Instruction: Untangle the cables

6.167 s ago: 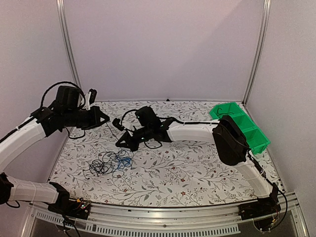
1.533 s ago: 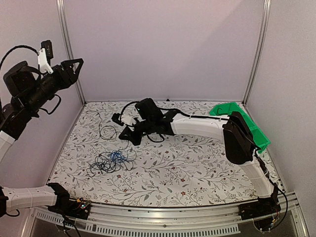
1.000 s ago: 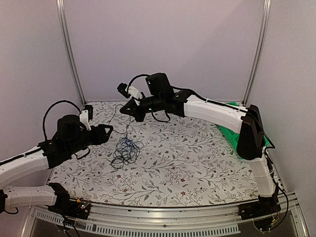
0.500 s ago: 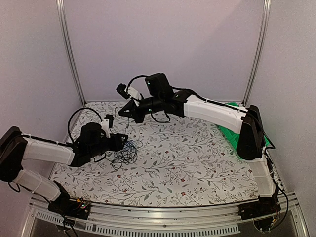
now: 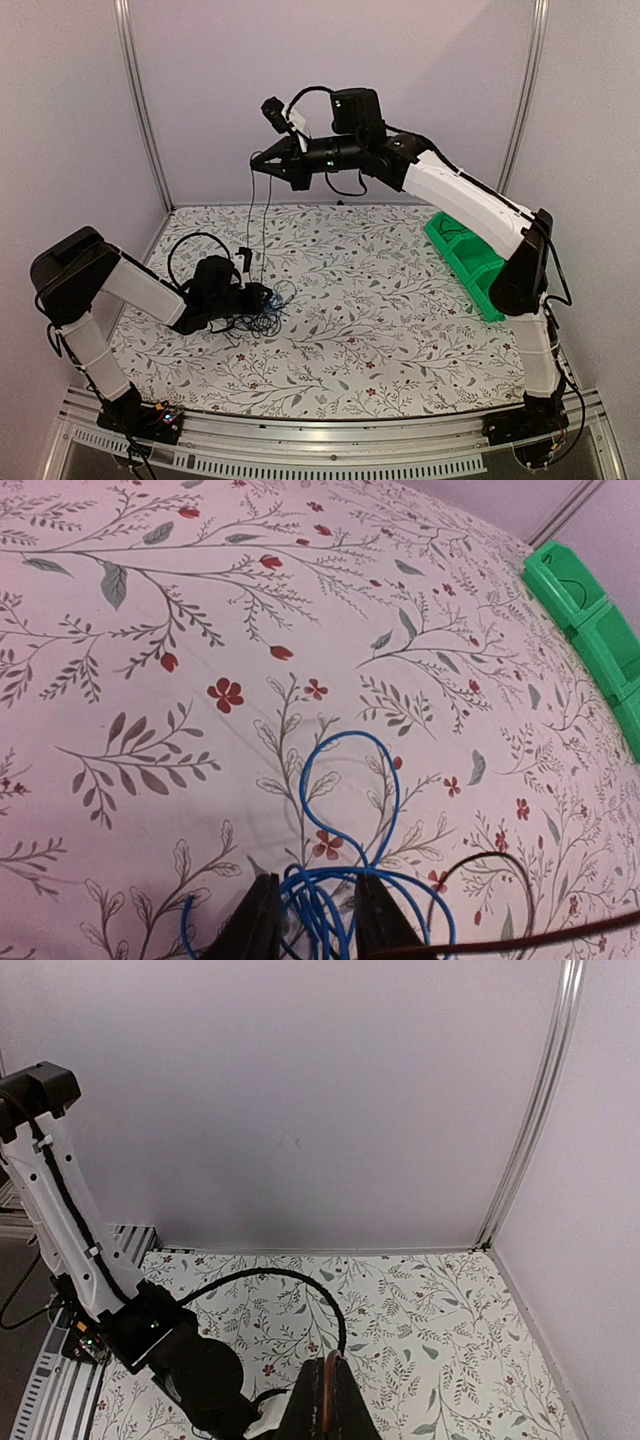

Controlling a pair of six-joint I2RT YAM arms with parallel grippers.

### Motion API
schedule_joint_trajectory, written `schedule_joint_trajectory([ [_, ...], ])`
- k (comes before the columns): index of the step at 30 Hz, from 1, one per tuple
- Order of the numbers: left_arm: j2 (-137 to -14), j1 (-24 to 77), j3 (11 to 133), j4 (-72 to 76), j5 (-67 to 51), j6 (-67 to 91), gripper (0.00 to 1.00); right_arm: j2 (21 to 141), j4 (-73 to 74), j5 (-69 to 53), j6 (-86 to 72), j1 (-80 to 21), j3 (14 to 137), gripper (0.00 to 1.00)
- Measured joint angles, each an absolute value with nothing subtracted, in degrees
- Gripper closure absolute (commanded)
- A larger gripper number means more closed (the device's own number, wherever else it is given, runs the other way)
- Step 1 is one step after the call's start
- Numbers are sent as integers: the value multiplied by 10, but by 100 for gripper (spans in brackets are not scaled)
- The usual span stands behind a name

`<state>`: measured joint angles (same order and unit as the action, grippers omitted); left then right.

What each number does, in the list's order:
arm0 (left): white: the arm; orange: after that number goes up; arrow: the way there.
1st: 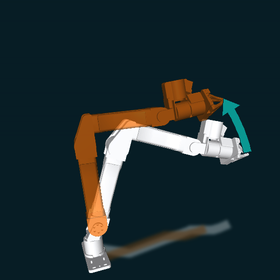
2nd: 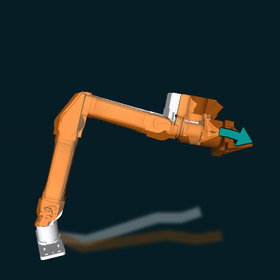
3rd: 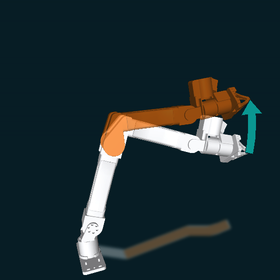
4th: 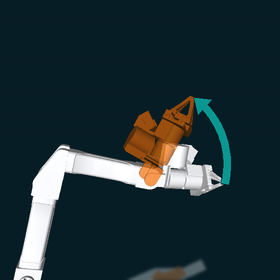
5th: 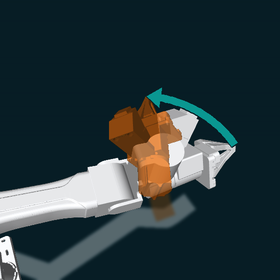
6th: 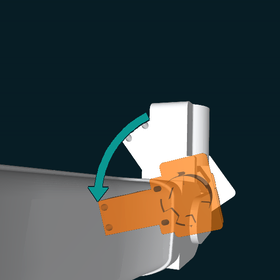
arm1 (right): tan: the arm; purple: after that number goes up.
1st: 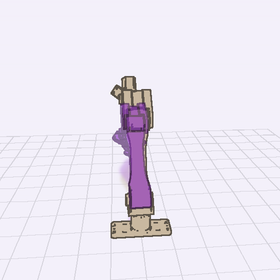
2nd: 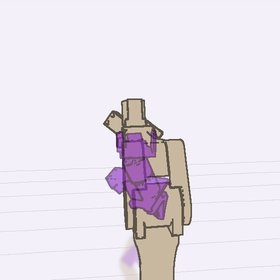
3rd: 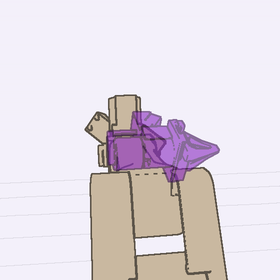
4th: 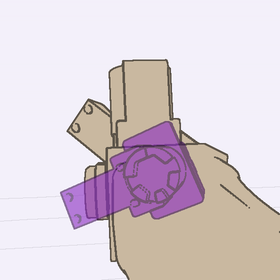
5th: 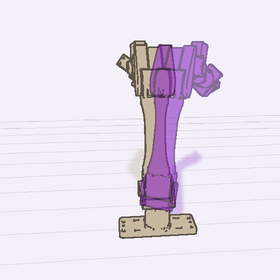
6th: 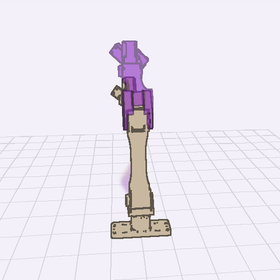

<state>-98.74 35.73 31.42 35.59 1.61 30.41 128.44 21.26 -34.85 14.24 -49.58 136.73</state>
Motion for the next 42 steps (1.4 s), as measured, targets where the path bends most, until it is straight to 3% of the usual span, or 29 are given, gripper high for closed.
schedule_joint_trajectory([
  [22,-952,354,283,268,33,316,80,1146,249,-336,210,-343,1430,100],
  [31,-941,353,264,267,42,320,80,1075,211,-322,208,-232,1421,100],
  [42,-907,355,254,235,37,331,63,1043,189,-306,239,-219,1300,100],
])
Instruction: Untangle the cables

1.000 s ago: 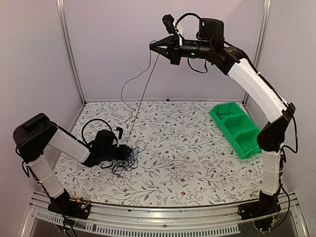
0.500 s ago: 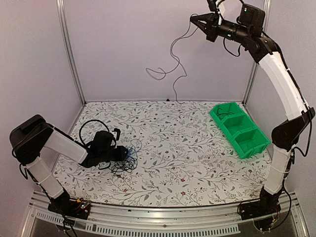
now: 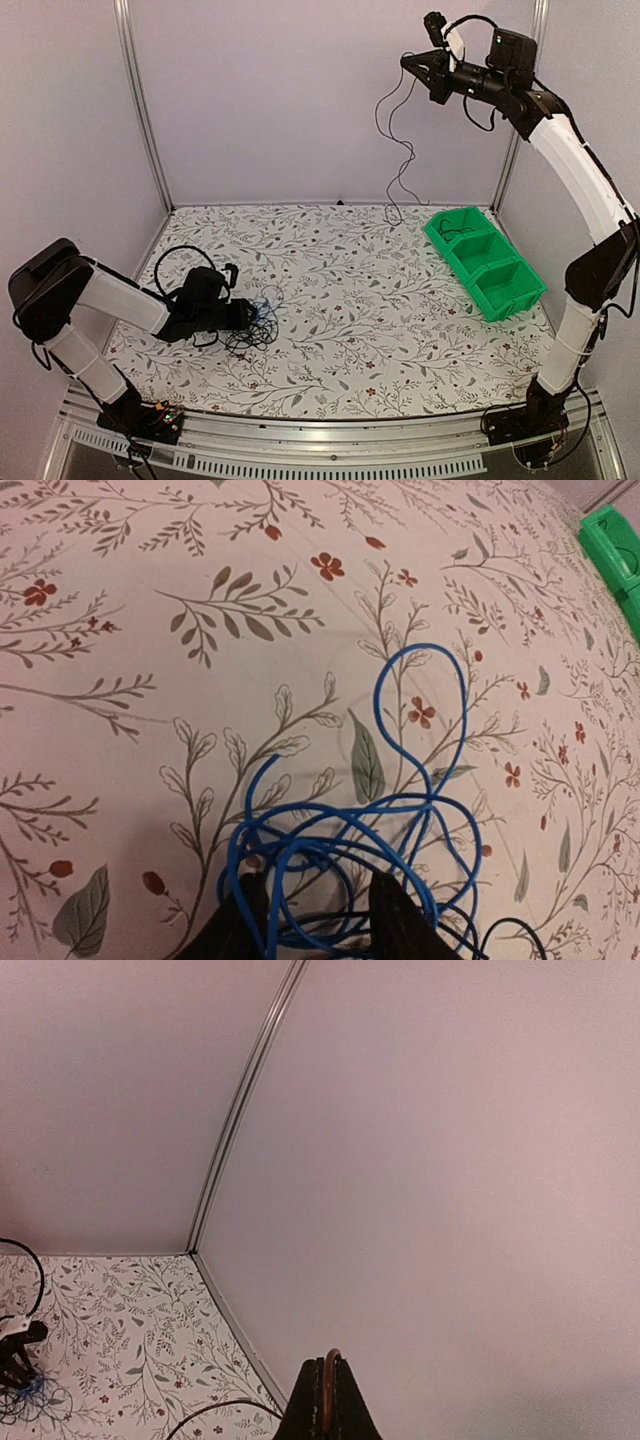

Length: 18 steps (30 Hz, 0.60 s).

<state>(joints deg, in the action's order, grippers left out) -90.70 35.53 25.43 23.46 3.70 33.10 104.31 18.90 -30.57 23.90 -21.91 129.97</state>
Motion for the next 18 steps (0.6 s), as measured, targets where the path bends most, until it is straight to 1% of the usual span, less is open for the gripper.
schedule_joint_trajectory([
  [5,-872,356,254,187,41,332,56,1038,191,-299,247,-208,1206,100],
  [9,-837,356,258,155,49,333,53,1031,192,-289,254,-197,1160,100],
  [18,-731,357,273,122,49,321,51,991,174,-279,255,-163,1095,100],
])
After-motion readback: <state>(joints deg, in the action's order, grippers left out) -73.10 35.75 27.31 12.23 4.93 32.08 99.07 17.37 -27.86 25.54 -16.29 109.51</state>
